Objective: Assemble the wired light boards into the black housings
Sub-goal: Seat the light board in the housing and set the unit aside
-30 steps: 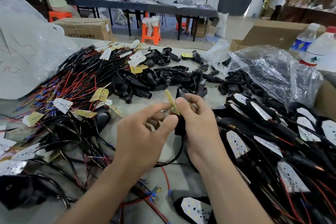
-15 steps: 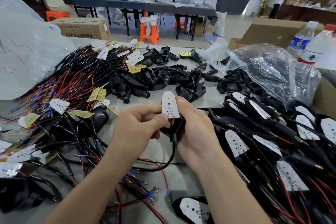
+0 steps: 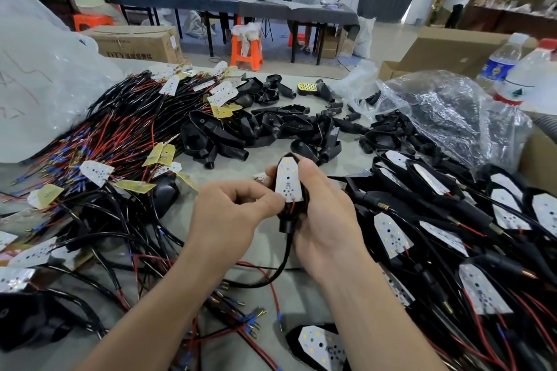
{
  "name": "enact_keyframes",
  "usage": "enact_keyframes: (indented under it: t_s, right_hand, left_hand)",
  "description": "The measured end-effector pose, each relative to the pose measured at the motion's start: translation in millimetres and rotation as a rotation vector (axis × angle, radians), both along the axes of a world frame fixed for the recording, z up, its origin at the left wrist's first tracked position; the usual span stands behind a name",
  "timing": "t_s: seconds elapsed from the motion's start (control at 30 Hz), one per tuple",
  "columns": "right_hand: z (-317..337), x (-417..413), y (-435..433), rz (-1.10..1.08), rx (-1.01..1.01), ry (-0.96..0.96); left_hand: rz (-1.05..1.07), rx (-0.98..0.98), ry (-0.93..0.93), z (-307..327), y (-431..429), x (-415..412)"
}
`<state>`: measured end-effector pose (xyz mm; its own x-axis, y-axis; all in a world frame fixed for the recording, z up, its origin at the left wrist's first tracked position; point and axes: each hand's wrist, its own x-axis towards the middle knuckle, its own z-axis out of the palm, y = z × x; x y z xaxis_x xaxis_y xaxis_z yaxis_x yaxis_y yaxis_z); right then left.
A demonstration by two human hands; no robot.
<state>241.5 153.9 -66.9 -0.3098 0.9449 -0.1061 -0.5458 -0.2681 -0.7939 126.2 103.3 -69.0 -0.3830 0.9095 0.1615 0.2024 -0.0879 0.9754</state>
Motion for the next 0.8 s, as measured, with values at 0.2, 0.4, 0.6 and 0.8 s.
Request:
enact_keyframes:
  t_s: [0.2, 0.4, 0.6, 0.8]
  right_hand:
    - [-4.1, -5.7, -4.5, -0.05, 0.103, -0.148]
    - [0.7, -2.5, -2.5, -0.17, 0.132, -0.173]
    - [11.5, 12.8, 11.8, -0.349, 0.043, 0.037]
    - [16.7, 31.2, 21.9, -0.516, 0.082, 0.036]
  left_hand:
    - [0.041, -0.116, 0.22, -4.9, -0.9, 0.4]
    - [0.156, 0.157, 0.217, -10.6, -2.4, 5.2]
    - [-0.266, -0.129, 0.322, -21.2, 5.7, -15.4]
    - [-0.55, -0.444, 0.126, -15.1, 8.1, -36.7]
